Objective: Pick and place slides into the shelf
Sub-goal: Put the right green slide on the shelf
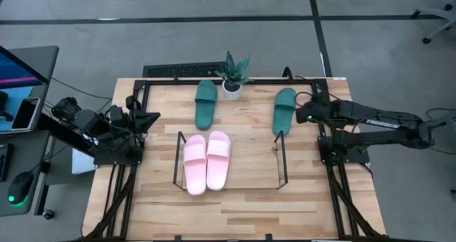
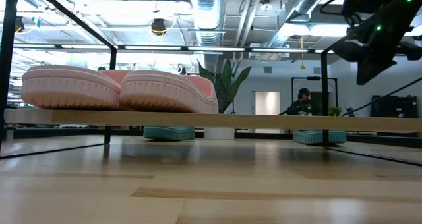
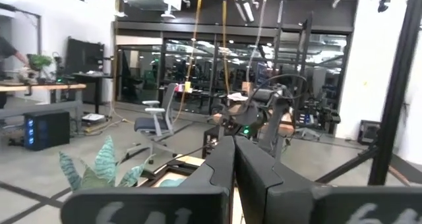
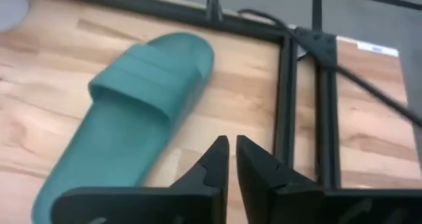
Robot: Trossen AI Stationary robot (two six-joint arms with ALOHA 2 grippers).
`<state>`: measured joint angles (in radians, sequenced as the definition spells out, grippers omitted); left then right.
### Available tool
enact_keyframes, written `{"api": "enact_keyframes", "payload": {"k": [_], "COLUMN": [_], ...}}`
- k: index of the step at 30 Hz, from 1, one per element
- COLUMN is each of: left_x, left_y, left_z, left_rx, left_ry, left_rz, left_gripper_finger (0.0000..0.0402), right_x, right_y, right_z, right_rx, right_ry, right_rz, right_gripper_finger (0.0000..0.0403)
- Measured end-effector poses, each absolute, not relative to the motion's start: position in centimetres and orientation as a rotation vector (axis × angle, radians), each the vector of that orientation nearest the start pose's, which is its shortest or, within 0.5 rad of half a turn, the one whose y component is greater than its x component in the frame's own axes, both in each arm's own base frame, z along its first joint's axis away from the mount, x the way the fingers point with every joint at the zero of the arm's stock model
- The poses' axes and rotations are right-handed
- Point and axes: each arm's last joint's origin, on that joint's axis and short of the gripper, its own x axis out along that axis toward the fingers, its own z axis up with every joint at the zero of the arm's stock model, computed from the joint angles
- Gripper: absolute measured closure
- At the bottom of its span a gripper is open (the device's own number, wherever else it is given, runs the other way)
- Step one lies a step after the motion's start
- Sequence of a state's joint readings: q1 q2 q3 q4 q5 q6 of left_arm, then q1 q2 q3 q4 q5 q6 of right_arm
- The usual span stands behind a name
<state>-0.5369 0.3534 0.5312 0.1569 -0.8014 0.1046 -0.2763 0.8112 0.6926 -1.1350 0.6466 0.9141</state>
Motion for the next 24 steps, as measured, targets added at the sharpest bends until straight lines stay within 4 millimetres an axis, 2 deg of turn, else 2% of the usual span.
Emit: {"api": "enact_keyframes", "payload": {"k": [6, 15, 18, 24], "left_x": [8.5, 8.5, 8.5, 8.5], "left_y": [-2.7, -2.8, -2.8, -2.8], "left_z": [32.6, 32.6, 32.6, 32.5], "left_rx": [-0.089, -0.062, -0.061, -0.047], "left_ry": [-0.247, -0.248, -0.247, -0.243], "left_rz": [0.24, 0.219, 0.218, 0.219], "left_gripper_finger": [0.0401, 0.0401, 0.0401, 0.0401], "right_x": [13.3, 15.6, 16.0, 16.5], "right_y": [-4.6, -5.0, -5.1, -5.2], "right_z": [22.8, 20.6, 20.0, 19.1], "right_rx": [0.508, 0.536, 0.496, 0.27], "right_ry": [0.809, 0.82, 0.862, 1.079], "right_rz": [-1.26, -1.4, -1.413, -1.306], "right_gripper_finger": [0.0322, 0.0241, 0.022, 0.0205]}}
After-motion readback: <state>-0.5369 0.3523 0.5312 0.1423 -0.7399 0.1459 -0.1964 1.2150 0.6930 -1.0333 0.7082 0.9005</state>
